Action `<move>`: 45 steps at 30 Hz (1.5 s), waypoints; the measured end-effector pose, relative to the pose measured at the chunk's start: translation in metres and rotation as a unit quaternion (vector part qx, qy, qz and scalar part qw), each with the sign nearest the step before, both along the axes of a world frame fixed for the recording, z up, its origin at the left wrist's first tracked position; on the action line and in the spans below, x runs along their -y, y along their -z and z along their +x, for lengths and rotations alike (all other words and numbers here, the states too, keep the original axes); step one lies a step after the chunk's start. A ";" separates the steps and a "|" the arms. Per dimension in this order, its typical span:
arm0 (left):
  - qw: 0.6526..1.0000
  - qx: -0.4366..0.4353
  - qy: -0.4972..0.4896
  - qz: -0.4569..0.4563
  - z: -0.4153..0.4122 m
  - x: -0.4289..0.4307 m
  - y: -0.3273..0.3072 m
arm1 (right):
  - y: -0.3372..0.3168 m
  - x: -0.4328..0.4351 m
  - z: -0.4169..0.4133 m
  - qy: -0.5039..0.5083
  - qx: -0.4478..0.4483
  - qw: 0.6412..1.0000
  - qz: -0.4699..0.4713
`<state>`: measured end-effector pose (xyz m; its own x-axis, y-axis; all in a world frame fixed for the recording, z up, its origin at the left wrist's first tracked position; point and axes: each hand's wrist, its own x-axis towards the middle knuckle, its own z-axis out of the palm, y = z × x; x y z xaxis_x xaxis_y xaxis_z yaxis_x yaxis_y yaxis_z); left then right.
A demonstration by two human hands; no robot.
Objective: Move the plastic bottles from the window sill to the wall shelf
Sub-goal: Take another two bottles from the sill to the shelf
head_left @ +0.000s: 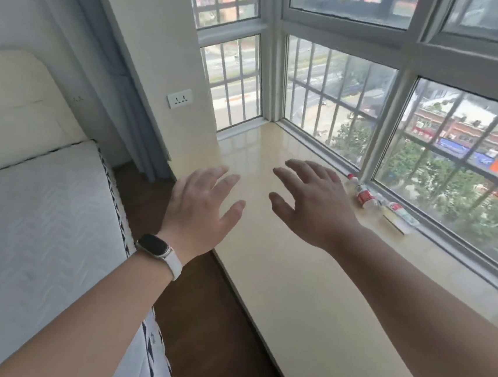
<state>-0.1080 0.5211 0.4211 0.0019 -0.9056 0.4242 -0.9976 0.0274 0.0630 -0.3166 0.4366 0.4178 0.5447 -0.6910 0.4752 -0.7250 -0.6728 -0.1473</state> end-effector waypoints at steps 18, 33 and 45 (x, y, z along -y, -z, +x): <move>0.970 0.013 0.244 0.001 -0.048 0.190 0.008 | 0.013 0.069 -0.089 0.211 -0.012 0.977 -0.042; 0.898 -0.001 0.439 -0.012 0.002 0.403 0.056 | 0.053 0.168 -0.009 0.374 -0.082 0.923 0.052; 0.855 0.013 0.515 0.064 -0.036 0.467 0.122 | 0.083 0.213 -0.030 0.444 -0.128 0.867 0.185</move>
<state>-0.1439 0.0546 0.2987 -0.8328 -0.4598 0.3083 -0.4493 0.8867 0.1089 -0.3463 0.2241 0.3353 -0.2253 -0.9715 0.0736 -0.9740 0.2264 0.0076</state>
